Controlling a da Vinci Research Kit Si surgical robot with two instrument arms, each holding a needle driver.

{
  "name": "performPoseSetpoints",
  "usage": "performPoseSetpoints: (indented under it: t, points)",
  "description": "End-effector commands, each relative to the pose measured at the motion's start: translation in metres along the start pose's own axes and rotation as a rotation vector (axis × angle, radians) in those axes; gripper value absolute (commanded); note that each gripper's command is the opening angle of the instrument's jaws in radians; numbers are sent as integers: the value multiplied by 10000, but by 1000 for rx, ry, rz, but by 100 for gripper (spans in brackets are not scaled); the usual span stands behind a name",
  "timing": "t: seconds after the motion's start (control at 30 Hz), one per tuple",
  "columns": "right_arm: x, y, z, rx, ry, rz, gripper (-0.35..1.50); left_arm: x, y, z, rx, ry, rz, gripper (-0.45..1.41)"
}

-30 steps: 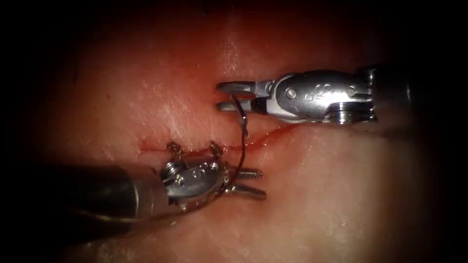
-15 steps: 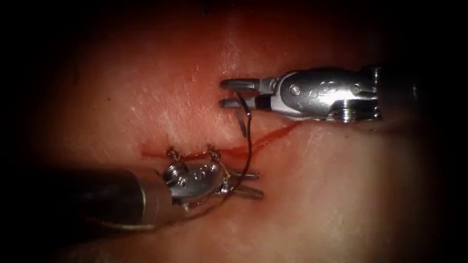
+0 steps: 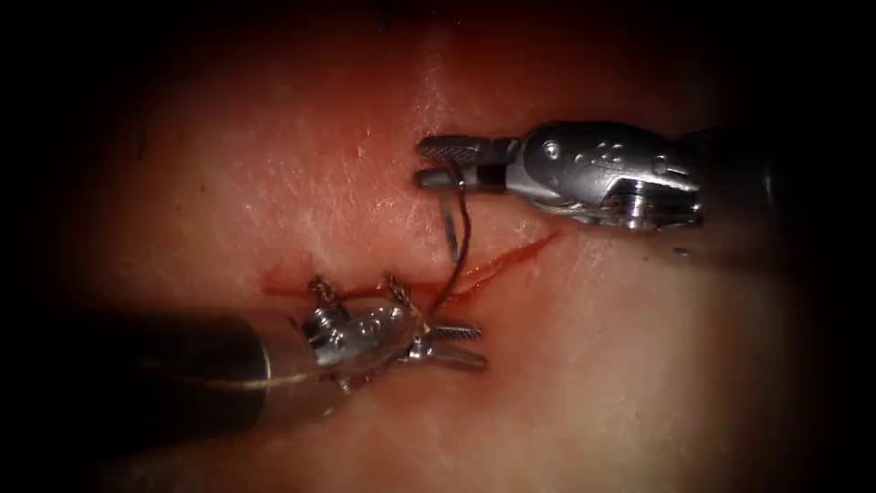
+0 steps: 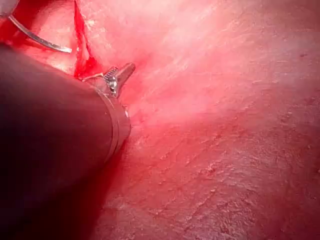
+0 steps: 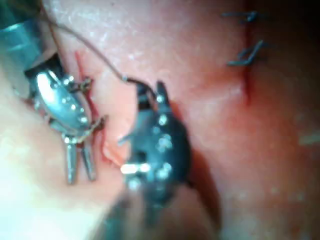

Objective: Wound Closure

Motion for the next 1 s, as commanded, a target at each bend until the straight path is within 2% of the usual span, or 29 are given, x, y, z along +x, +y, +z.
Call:
performPoseSetpoints:
  t: [0.03, 0.23, 0.4, 0.63, 0.73, 1.0]
  points:
    - [-1, 2, 12, 22, -25, 15, -35, -3, -1, 8, -3, 0, -1, 29]
    - [-20, -8, 22, 73, -77, 17, -35, 1, 0, 4, -10, -1, -4, 29]
    - [-31, -15, 24, 104, -89, 51, -35, 2, 0, 3, -8, -3, -5, 29]
    - [-17, -5, 13, 101, -69, 162, -35, 2, 0, 3, -8, -3, -5, 29]
    - [-8, 4, 5, 112, -43, 267, -35, 2, 0, 3, -8, -3, -5, 29]
    - [-1, 15, 3, 135, -28, 312, -35, 2, 0, 3, -7, -6, -5, 29]
